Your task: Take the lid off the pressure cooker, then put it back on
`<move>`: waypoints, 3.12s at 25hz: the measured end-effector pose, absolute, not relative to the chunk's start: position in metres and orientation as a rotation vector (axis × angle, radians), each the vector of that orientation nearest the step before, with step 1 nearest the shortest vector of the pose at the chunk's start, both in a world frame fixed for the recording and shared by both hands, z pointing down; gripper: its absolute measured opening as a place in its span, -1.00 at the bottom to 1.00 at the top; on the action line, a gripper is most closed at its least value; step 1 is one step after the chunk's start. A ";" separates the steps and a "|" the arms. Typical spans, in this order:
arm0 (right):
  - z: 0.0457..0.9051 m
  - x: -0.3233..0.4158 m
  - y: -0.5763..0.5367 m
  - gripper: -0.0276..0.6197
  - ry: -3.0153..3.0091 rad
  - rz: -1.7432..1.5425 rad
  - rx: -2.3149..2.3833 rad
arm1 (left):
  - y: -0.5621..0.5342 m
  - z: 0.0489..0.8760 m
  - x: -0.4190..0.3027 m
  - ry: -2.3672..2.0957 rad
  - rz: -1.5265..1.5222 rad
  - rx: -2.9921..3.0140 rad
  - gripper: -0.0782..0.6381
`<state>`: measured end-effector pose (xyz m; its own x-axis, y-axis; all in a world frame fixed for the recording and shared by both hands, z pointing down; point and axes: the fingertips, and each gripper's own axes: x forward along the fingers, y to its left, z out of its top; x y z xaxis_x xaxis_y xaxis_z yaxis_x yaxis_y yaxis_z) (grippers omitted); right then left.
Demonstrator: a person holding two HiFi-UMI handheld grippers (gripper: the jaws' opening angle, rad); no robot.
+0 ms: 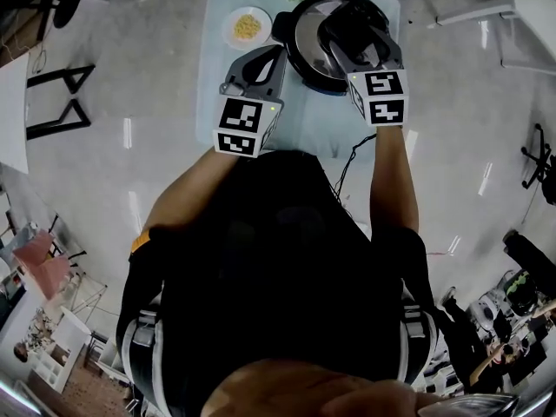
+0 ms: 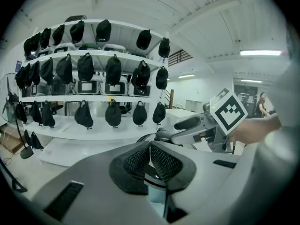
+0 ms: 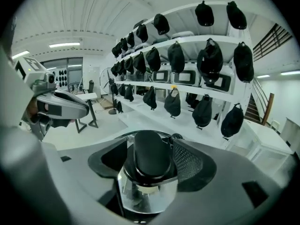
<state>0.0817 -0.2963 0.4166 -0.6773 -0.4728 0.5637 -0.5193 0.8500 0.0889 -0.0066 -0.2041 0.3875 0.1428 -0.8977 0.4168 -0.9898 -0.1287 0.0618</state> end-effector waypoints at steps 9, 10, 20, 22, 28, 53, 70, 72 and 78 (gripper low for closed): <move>0.373 0.095 -0.207 -0.23 -2.461 0.190 0.995 | -0.162 0.369 0.000 -1.675 0.392 2.292 -0.74; 0.374 0.094 -0.196 -0.29 -2.456 0.208 1.024 | -0.155 0.369 -0.002 -1.661 0.395 2.307 -0.74; 0.397 0.077 -0.084 -0.81 -2.380 0.342 1.244 | -0.072 0.374 -0.024 -1.530 0.411 2.433 -0.74; 0.399 0.071 -0.062 -0.83 -2.371 0.362 1.259 | -0.052 0.375 -0.028 -1.512 0.419 2.445 -0.74; 0.400 0.064 -0.015 -0.85 -2.360 0.378 1.286 | -0.007 0.374 -0.030 -1.469 0.422 2.473 -0.74; 0.377 0.161 0.085 -0.86 -2.508 0.321 1.112 | 0.111 0.374 0.074 -1.661 0.415 2.323 -0.74; 0.392 0.203 0.116 -0.87 -2.523 0.320 1.056 | 0.133 0.381 0.128 -1.702 0.398 2.320 -0.75; 0.393 0.205 0.118 -0.87 -2.521 0.312 1.050 | 0.133 0.379 0.132 -1.701 0.399 2.327 -0.75; 0.391 0.211 0.118 -0.87 -2.528 0.307 1.055 | 0.132 0.377 0.140 -1.697 0.401 2.343 -0.75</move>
